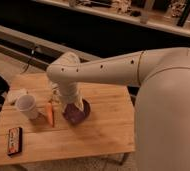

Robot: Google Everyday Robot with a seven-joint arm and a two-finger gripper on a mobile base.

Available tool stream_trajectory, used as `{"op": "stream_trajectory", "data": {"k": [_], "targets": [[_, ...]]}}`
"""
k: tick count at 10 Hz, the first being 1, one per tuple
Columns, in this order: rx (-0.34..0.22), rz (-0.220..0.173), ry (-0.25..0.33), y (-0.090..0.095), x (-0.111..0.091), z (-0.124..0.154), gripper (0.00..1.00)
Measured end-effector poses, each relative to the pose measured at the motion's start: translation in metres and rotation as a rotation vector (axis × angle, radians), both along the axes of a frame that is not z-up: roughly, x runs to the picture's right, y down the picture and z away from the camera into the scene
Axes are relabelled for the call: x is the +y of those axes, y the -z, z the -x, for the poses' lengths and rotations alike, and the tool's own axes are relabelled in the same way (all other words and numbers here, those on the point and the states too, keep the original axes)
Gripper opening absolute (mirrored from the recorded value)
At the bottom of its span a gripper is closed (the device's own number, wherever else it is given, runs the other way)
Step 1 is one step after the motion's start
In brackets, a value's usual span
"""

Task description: Move the arm in a circular motion

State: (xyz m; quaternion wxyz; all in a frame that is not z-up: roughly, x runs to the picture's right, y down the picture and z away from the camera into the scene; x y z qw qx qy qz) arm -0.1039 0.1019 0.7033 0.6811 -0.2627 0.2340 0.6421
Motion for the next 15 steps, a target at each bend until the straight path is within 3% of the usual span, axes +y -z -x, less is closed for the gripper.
{"op": "stream_trajectory", "data": {"k": [8, 12, 15], "targets": [[0.000, -0.002, 0.000, 0.000, 0.000, 0.000, 0.65], [-0.044, -0.106, 0.044, -0.001, -0.017, 0.008, 0.65], [-0.055, -0.188, 0.070, 0.008, -0.030, 0.009, 0.65]]}}
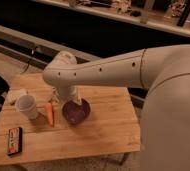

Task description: Move the arm in a circular motion

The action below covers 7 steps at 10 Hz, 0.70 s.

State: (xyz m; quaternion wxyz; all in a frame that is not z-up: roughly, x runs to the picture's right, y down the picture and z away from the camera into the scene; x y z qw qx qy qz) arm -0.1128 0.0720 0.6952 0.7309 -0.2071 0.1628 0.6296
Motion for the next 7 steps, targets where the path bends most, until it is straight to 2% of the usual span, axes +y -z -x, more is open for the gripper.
{"op": "stream_trajectory", "data": {"k": [5, 7], "targets": [[0.008, -0.096, 0.010, 0.020, -0.024, -0.004, 0.65], [0.012, -0.151, 0.016, 0.022, -0.039, -0.007, 0.65]]}}
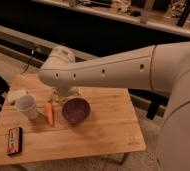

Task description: Move the arm in a circular motion

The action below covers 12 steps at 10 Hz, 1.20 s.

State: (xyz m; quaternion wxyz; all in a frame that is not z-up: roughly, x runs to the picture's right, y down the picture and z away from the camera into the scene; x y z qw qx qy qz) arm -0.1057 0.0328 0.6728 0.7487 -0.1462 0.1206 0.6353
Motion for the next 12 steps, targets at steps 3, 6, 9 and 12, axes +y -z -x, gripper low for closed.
{"op": "stream_trajectory", "data": {"k": [3, 6, 9, 12], "targets": [[0.003, -0.097, 0.009, -0.003, -0.028, -0.005, 0.65], [0.010, -0.172, 0.021, -0.004, -0.050, -0.007, 0.65], [0.004, -0.212, 0.022, 0.004, -0.065, -0.005, 0.65], [0.012, -0.222, 0.005, 0.008, -0.070, -0.015, 0.65]]}}
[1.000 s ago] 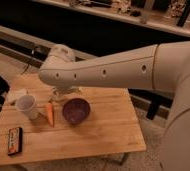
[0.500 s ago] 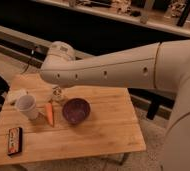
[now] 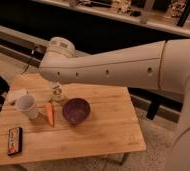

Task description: Move the arm in a circular motion

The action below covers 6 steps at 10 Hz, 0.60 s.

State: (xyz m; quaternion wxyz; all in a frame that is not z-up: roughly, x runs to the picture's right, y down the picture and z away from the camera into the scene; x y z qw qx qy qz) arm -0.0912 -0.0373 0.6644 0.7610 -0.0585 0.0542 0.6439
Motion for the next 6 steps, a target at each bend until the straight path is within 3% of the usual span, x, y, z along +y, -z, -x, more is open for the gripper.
{"op": "stream_trajectory", "data": {"k": [3, 6], "targets": [[0.036, 0.012, -0.058, 0.000, 0.004, -0.032, 0.65], [0.113, 0.028, -0.147, -0.003, 0.006, -0.086, 0.65]]}}
